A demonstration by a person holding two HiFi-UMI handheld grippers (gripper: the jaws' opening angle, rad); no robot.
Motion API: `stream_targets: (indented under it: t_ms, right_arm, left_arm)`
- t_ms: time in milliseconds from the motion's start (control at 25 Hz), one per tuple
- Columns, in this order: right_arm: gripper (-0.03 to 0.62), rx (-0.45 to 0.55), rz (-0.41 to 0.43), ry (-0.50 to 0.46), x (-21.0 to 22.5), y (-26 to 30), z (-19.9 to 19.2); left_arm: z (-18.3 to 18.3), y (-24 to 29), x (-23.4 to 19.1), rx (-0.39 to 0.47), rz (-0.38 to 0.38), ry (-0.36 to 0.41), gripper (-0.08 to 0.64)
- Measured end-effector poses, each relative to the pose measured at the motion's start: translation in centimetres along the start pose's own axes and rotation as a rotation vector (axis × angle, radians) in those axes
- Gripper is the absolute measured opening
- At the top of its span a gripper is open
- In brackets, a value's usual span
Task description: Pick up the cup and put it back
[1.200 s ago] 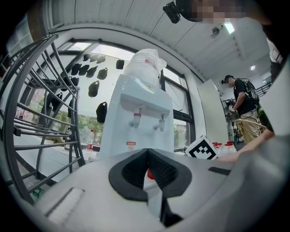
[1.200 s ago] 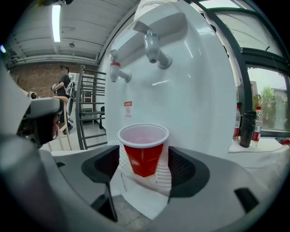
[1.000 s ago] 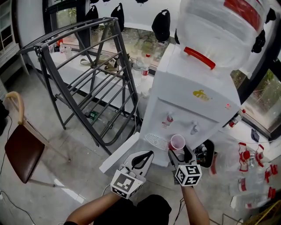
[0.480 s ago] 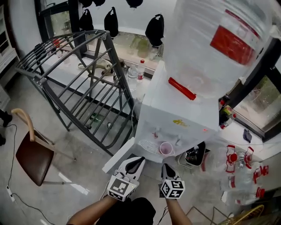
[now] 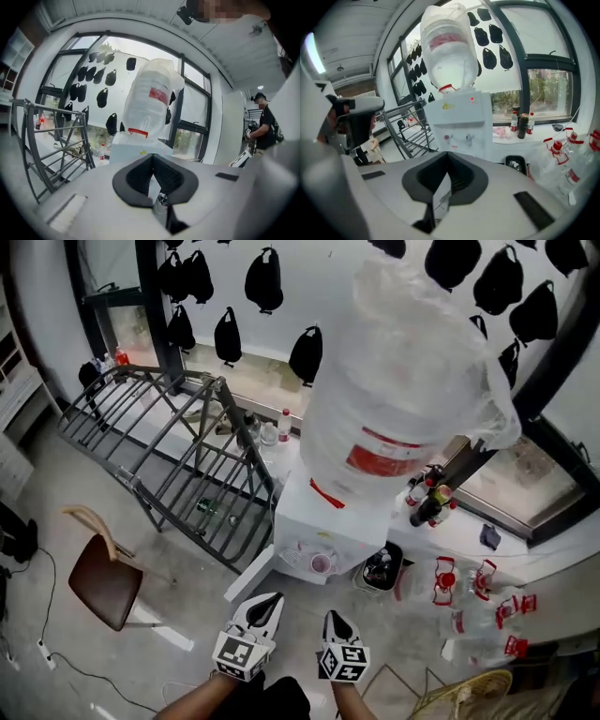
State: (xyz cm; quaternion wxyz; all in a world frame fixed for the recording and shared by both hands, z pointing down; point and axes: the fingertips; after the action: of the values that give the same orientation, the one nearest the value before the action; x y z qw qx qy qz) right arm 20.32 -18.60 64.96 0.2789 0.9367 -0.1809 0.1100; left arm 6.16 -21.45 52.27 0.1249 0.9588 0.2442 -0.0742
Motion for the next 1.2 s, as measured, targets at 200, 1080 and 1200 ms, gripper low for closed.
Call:
stream_targets:
  t_ms: [200,1080,1200]
  right_arm:
    - [-0.005,0.054,-0.010,-0.027,-4.8,-9.4,7.9]
    - [-0.005,0.271,-0.029,-0.135,-17.7,-31.0,18.7]
    - [-0.005,0.264,-0.028,-0.136,-18.1,-30.8,18.3]
  left_arm:
    - [8.0,-5.6,4.8,0.011,-0.001,-0.003,0.006]
    - [20.3,-20.3,11.8,0.115,-0.017,0.066,0.006]
    - [20.3,-20.7,11.4,0.115,-0.015,0.064,0.006]
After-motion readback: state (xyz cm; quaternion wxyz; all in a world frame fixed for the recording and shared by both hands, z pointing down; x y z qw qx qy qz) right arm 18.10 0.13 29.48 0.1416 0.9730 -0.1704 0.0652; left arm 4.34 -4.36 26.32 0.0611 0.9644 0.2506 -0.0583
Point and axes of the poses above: the fingertips, and each gripper's own axes: y forward along the fingers, x to its right, z out of its top, and after that the axes turned 8 degrees about z, right-handed
